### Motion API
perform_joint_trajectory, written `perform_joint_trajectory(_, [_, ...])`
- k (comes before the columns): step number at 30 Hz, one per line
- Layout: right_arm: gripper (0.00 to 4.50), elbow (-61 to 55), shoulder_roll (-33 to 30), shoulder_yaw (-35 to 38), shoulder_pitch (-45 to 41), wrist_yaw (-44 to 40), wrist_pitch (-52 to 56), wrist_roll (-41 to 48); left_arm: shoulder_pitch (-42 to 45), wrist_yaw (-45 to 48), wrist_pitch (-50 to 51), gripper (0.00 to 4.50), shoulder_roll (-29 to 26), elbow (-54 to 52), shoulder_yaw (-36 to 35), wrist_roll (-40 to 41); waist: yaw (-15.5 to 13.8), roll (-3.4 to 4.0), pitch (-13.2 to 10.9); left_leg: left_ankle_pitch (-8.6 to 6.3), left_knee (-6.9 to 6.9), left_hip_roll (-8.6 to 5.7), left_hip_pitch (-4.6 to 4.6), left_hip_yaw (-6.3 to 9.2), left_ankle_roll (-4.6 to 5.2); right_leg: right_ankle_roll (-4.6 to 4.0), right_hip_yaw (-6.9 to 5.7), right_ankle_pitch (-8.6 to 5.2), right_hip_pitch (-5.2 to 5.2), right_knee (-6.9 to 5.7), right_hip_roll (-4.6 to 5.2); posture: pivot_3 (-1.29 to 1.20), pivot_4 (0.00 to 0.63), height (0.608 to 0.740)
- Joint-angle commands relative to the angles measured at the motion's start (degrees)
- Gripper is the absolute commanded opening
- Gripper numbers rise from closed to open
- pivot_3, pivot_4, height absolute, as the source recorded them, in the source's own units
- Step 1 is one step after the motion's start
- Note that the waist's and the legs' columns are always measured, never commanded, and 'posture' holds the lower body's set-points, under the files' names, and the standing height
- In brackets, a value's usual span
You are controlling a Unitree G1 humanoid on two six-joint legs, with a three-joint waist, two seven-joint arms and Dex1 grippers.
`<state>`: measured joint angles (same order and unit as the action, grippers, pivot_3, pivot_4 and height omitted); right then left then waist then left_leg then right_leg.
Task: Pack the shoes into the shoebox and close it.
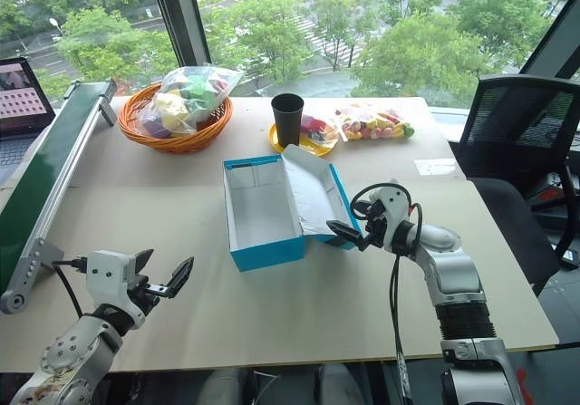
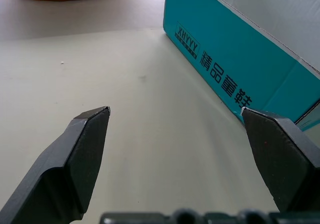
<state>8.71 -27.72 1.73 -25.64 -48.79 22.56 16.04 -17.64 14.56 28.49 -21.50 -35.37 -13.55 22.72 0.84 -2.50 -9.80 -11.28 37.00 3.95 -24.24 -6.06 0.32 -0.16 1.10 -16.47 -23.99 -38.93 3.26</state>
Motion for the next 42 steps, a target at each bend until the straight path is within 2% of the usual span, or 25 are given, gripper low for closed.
perform_joint_trajectory(1, [4.47, -0.28, -0.87, 0.34, -1.65, -0.65, -1.53, 0.18, 1.19, -0.13, -1.29, 4.50, 0.10, -2.14, -0.50, -0.25, 0.00, 0.00, 0.00, 0.00, 0.00, 0.00, 0.00, 0.00, 0.00, 0.00, 0.00, 0.00, 0.00, 0.00, 0.00, 0.00, 0.150, 0.737])
perform_joint_trajectory(5, [4.47, -0.90, -1.39, -1.10, -6.44, -2.75, 1.60, 1.36, 3.32, -1.67, -0.06, 4.50, -0.21, -2.74, -4.66, 1.05, 0.28, 0.00, 0.00, 0.01, 0.02, 0.00, 0.02, -0.01, 0.00, 0.01, 0.02, 0.01, -0.01, -0.02, -0.01, 0.00, 0.150, 0.737])
perform_joint_trajectory(9, [4.47, 1.21, 0.09, -3.98, -15.82, -6.52, 3.63, 2.02, 5.43, -3.76, 1.60, 4.50, -2.59, -2.20, -16.26, 3.84, 1.12, 0.00, 0.00, 0.01, 0.02, 0.06, 0.04, -0.01, 0.01, 0.00, 0.08, 0.01, -0.05, -0.06, -0.09, 0.00, 0.150, 0.737])
perform_joint_trajectory(13, [4.47, 11.39, 8.87, -7.83, -29.43, -6.28, -4.24, -0.99, 4.58, -5.83, 7.46, 4.50, -7.36, -2.82, -31.53, 7.58, 2.19, -0.01, 0.00, 0.01, 0.00, 0.13, 0.01, 0.04, 0.00, 0.00, 0.07, 0.02, -0.11, -0.06, -0.14, 0.00, 0.150, 0.737])
perform_joint_trajectory(15, [4.47, 14.54, 12.12, -8.05, -32.22, -7.58, -5.92, -0.41, 4.17, -7.02, 9.89, 4.50, -7.96, -3.25, -35.84, 9.47, 2.54, 0.00, 0.00, 0.01, -0.03, 0.14, 0.00, 0.03, 0.00, -0.01, 0.08, 0.02, -0.16, -0.08, -0.14, 0.00, 0.150, 0.737])
perform_joint_trajectory(17, [4.47, 16.39, 14.34, -9.01, -33.65, -10.06, -7.13, 0.07, 4.00, -8.05, 11.52, 4.50, -7.81, -3.67, -40.06, 11.83, 1.19, -0.12, 0.08, 0.00, -0.06, 0.13, -0.02, 0.07, -0.01, -0.01, -0.13, 0.02, -0.09, -0.08, -0.01, 0.00, 0.150, 0.737])
perform_joint_trajectory(20, [4.47, 22.51, 20.40, -10.47, -36.75, -9.35, -15.65, -2.21, 0.02, -7.73, 12.47, 4.50, -7.49, -4.59, -48.54, 14.40, 1.37, -0.50, 0.29, -0.10, -0.05, 0.13, -0.20, 0.06, 0.03, 0.01, -0.28, 0.02, -0.16, 0.04, 0.18, 0.00, 0.150, 0.737])
perform_joint_trajectory(24, [4.47, 27.04, 22.88, -11.07, -38.25, -11.91, -16.78, -2.58, -4.66, -6.68, 11.41, 4.50, -5.41, -5.16, -52.50, 15.42, 1.59, -0.50, 0.30, -0.12, -0.07, 0.14, -0.14, 0.06, -0.02, -0.01, -0.30, 0.02, -0.14, 0.01, 0.20, 0.00, 0.150, 0.737])
perform_joint_trajectory(28, [4.47, 25.58, 24.98, -11.85, -37.90, -17.27, -12.50, 0.15, -8.20, -5.47, 8.85, 4.50, -3.05, -2.56, -55.78, 15.91, 1.62, -0.59, 0.36, -0.14, -0.08, 0.16, -0.07, 0.09, -0.10, -0.06, -0.36, 0.01, -0.08, 0.02, 0.25, 0.00, 0.150, 0.737])
perform_joint_trajectory(31, [4.47, 22.62, 26.17, -13.05, -36.73, -18.92, -9.85, 0.61, -7.89, -3.40, 6.65, 4.50, -4.60, 3.27, -55.94, 16.00, 1.75, -0.58, 0.36, -0.12, -0.09, 0.32, -0.01, 0.06, -0.14, -0.20, -0.37, 0.01, -0.11, -0.03, 0.19, 0.00, 0.150, 0.737])
perform_joint_trajectory(37, [4.47, 12.17, 27.12, -15.55, -32.74, -19.77, -2.63, 1.83, -0.36, 4.18, -0.88, 4.50, -19.29, 25.79, -52.07, 10.97, 1.46, -0.61, 0.37, -0.05, -0.12, 0.53, -0.01, 0.16, -0.48, -0.50, -0.70, 0.00, -0.17, -0.11, 0.07, 0.00, 0.150, 0.737])
perform_joint_trajectory(39, [4.47, 10.29, 27.26, -15.81, -32.04, -18.98, -1.46, 1.88, 2.37, 6.31, -3.24, 4.50, -22.62, 32.11, -51.18, 10.04, 1.56, -0.66, 0.41, -0.17, -0.14, 0.52, 0.00, 0.13, -0.71, -0.52, -0.79, 0.01, -0.18, -0.11, 0.12, 0.00, 0.150, 0.737])
perform_joint_trajectory(42, [4.47, 4.76, 27.73, -16.74, -29.81, -17.20, 1.83, 2.83, 8.47, 11.54, -7.69, 4.50, -30.88, 44.52, -47.00, 7.37, 1.61, -0.85, 0.53, -0.17, -0.14, 0.56, -0.02, 0.09, -0.73, -0.53, -0.90, 0.02, -0.23, -0.11, 0.14, 0.00, 0.150, 0.737])
